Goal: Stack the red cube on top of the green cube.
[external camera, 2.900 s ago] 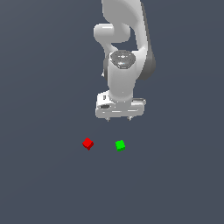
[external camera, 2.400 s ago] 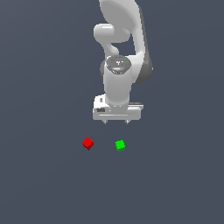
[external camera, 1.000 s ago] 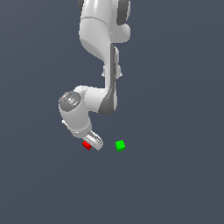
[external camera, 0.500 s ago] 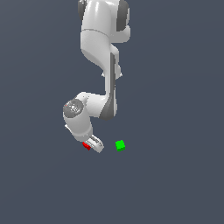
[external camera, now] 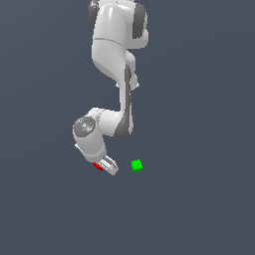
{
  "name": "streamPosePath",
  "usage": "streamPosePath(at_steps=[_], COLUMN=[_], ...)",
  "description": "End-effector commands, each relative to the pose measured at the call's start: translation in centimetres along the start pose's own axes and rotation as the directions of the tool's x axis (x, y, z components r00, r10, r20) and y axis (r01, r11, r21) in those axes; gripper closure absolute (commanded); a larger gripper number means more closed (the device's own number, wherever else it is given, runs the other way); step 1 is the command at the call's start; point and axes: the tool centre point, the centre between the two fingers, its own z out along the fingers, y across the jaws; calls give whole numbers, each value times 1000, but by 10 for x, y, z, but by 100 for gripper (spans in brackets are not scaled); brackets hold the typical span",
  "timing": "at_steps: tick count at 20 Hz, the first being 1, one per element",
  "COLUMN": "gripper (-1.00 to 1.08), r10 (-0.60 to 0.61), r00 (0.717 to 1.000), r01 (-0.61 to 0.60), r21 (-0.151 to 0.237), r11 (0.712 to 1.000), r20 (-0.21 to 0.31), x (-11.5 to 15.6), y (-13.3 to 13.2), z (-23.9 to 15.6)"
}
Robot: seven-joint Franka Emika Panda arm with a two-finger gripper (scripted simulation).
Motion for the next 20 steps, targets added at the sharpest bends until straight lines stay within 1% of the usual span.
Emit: streamPosePath(at_steps=[1, 8, 12, 16, 20], gripper=[108, 108, 108, 108, 108], r10=[0, 0, 0, 0, 0], r00=[1000, 1000, 1000, 1000, 1000], r01=[0, 0, 0, 0, 0], r21=[0, 0, 0, 0, 0], r11=[1000, 1000, 1000, 1000, 1000], r20=[-1, -1, -1, 0, 0], x=[0, 0, 0, -1, -1], y=[0, 0, 0, 0, 1], z=[0, -1, -8, -25, -55])
